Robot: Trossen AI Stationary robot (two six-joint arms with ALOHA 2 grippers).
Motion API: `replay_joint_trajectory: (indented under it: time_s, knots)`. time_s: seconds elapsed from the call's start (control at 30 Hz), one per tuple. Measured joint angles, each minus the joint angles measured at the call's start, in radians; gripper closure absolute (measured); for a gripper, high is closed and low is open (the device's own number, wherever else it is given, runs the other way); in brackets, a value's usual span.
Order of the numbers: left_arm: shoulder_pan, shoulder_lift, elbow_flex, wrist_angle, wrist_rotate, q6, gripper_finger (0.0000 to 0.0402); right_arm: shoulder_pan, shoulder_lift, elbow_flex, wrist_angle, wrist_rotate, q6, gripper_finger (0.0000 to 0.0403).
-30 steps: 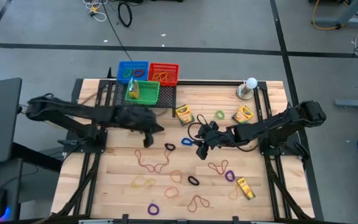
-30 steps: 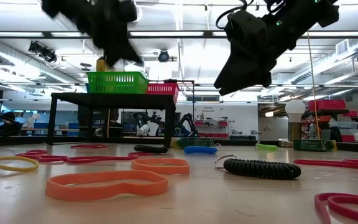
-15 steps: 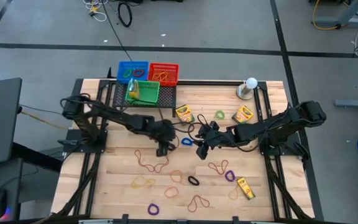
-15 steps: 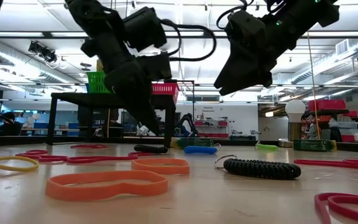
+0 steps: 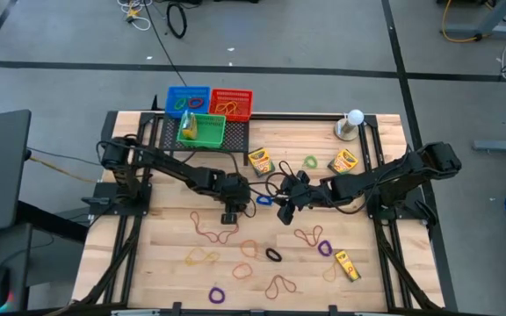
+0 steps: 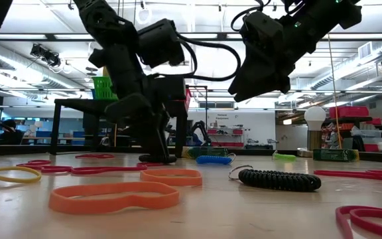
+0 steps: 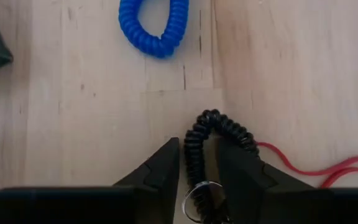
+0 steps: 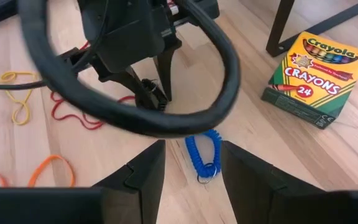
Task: Pick & Place Office Desk Supplies
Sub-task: Put the black spring keychain into the blue bin
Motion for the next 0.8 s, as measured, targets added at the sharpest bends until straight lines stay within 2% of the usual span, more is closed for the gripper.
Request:
replay_joint_trajectory:
  time_s: [0.27, 0.47, 0.8]
  knots:
    - [-0.001, -0.02, -0.003, -0.017, -0.056, -0.027, 0.0386, 0.0, 0.0, 0.0, 0.0, 0.001, -0.002, 0.024]
    - [0.003, -0.119, -0.009, -0.065, -0.103, -0.109, 0.0389, 0.0, 0.0, 0.0, 0.0, 0.001, -0.003, 0.024]
    - [-0.018, -0.452, -0.006, -0.102, -0.191, -0.236, 0.0391, 0.0, 0.0, 0.0, 0.001, 0.004, -0.018, 0.024]
